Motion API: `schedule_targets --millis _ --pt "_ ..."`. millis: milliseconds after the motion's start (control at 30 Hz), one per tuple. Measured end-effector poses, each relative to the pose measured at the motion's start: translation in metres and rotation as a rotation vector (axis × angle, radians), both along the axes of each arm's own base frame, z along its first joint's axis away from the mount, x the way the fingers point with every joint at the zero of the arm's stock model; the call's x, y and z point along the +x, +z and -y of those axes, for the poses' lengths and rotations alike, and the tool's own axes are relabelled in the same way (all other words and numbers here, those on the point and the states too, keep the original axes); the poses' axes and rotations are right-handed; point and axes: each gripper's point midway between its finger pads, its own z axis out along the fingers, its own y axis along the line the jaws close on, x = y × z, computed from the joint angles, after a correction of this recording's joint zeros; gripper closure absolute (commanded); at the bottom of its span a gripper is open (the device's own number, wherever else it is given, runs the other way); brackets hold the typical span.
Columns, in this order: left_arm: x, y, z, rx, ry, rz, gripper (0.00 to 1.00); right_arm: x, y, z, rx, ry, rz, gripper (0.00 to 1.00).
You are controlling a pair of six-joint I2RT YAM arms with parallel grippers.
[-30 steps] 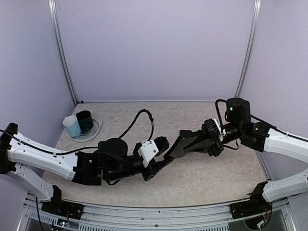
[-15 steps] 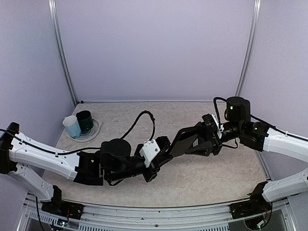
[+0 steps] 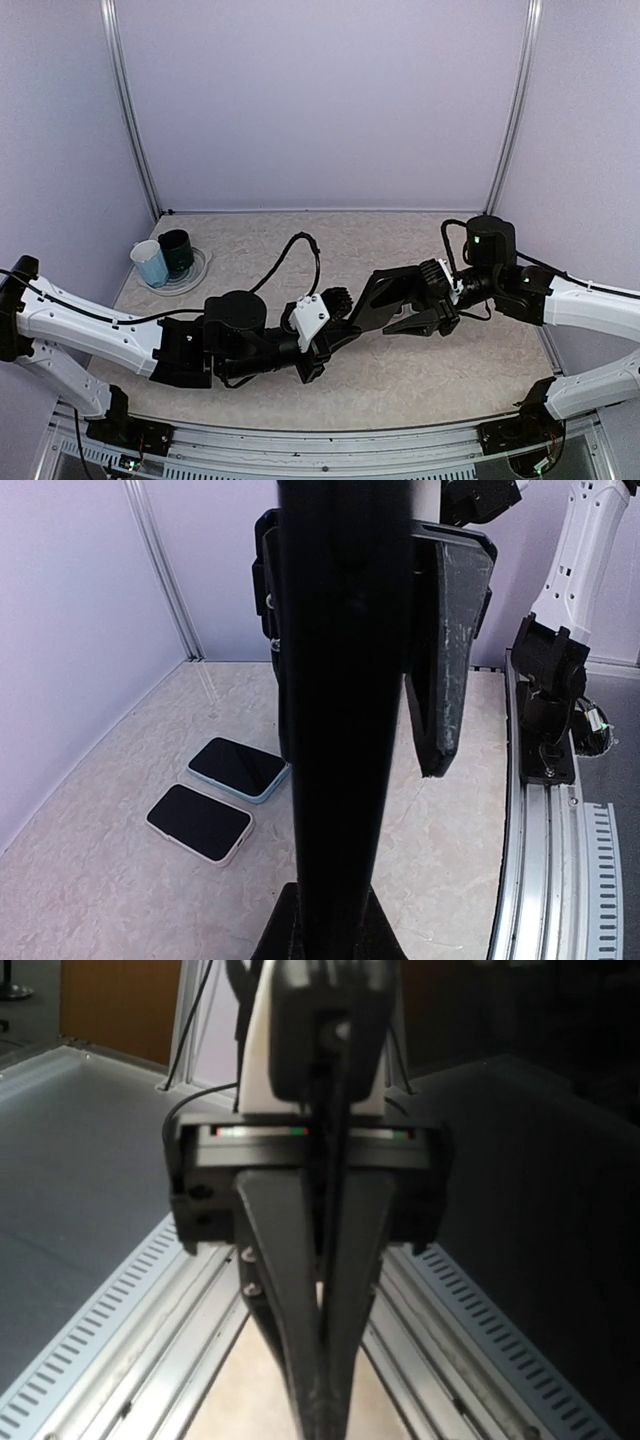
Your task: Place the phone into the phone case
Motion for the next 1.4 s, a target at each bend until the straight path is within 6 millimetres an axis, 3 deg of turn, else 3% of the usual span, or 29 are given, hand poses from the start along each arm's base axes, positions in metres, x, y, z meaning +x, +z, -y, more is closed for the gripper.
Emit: schedule_targets --millis 200,233,300,400,533,567,667,700,767,900,967,1033,1167,1267,1400 --pt "-0.004 0.002 -0.004 -0.006 -0.016 -0.001 1.0 -0.001 -0.005 0.001 -0.007 0.01 0.025 0.42" --pt "-0.004 0.002 -0.004 -0.006 -0.019 -0.002 1.0 -0.002 -0.006 0.001 -0.006 0.01 0.029 0.48" --pt "-0.005 0.001 -0.003 -0.002 -0.025 -0.003 1.0 -0.002 -0.007 0.001 -0.002 0.013 0.039 0.73" --pt "-0.008 0.0 -0.003 0.0 -0.039 -0.011 1.0 0.0 -0.007 0.0 0.005 0.006 0.047 1.0" --pt "-0.011 -0.001 -0.002 0.005 -0.049 -0.007 1.0 0.0 -0.007 0.0 -0.006 0.004 0.009 1.0" --pt "-0.011 -0.002 -0.002 0.006 -0.048 -0.009 0.96 0.0 -0.007 0.0 -0.01 0.003 0.001 1.0" --pt "-0.011 -0.002 -0.003 -0.001 -0.042 -0.027 0.42 0.0 -0.007 0.0 -0.02 0.0 -0.022 1.0" --pt "-0.011 0.0 -0.002 -0.01 -0.04 -0.026 0.35 0.001 -0.008 -0.001 -0.026 -0.006 -0.03 1.0" --pt "-0.009 0.012 -0.004 -0.055 -0.024 -0.026 0.29 0.001 -0.014 -0.001 -0.052 -0.018 -0.058 1.0" --pt "-0.004 0.041 -0.013 -0.127 0.012 0.005 0.26 0.003 -0.02 0.0 -0.076 -0.04 -0.084 1.0" --pt "-0.003 0.056 -0.014 -0.154 0.017 0.023 0.26 0.003 -0.023 0.0 -0.084 -0.046 -0.093 1.0" --pt "-0.004 0.071 -0.012 -0.181 0.012 0.041 0.34 0.003 -0.027 0.0 -0.093 -0.05 -0.1 1.0" --pt "-0.006 0.093 -0.005 -0.225 -0.011 0.053 0.67 0.001 -0.03 -0.002 -0.103 -0.044 -0.107 1.0" --pt "-0.011 0.096 0.004 -0.222 -0.048 0.062 1.0 0.002 -0.032 -0.002 -0.111 -0.048 -0.111 1.0" --pt "-0.018 0.095 0.009 -0.209 -0.079 0.052 1.0 0.002 -0.033 -0.002 -0.112 -0.049 -0.104 1.0"
